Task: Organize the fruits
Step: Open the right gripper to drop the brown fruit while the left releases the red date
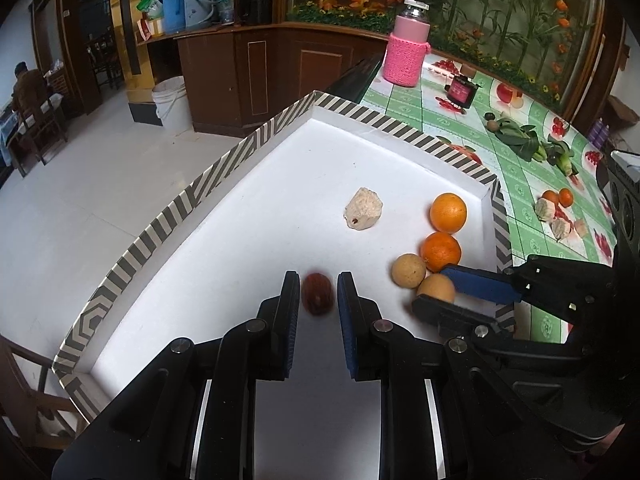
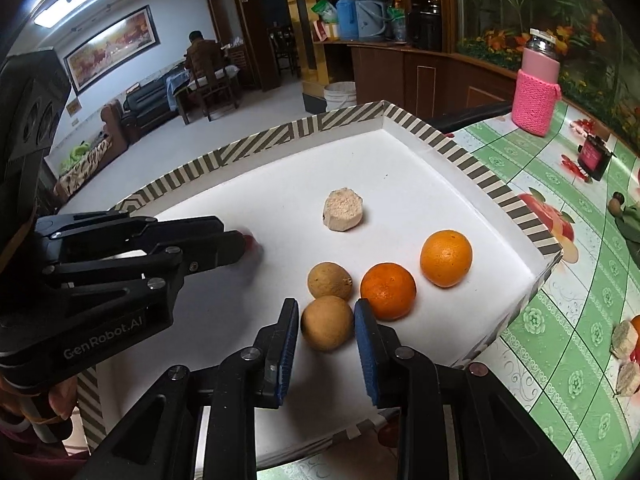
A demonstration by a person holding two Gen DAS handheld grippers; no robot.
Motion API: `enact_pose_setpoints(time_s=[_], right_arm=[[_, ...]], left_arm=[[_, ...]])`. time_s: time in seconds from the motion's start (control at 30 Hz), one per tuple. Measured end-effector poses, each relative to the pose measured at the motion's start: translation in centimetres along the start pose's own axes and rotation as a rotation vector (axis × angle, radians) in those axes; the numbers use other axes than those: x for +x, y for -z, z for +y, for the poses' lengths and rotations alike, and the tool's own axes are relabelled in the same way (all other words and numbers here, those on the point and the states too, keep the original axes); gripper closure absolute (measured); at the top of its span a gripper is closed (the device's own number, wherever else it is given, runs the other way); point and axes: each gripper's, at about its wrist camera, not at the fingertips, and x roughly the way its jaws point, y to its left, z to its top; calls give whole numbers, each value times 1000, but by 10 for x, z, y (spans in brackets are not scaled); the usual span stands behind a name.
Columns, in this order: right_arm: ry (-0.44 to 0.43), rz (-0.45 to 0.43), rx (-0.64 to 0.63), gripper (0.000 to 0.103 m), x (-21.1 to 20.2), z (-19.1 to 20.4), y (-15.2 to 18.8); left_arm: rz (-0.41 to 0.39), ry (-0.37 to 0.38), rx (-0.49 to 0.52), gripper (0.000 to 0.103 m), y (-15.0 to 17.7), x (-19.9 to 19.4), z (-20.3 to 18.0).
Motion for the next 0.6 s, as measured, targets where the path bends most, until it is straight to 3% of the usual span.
enact_pose_setpoints(time_s=[0.1, 0.17, 0.43, 0.6], right_arm=[[13, -12, -8, 73, -4, 1, 2], [11, -31, 0, 73, -11, -1, 2], [125, -115, 74, 73, -51, -25, 11], [183, -132, 137, 73, -70, -44, 24]], left_arm=[[-2, -12, 3, 68, 0, -1, -1], [-14, -19, -8, 48, 0, -3, 0], [-101, -85, 11, 47, -4, -22, -18], [-146, -59, 42, 47, -7, -29, -48]])
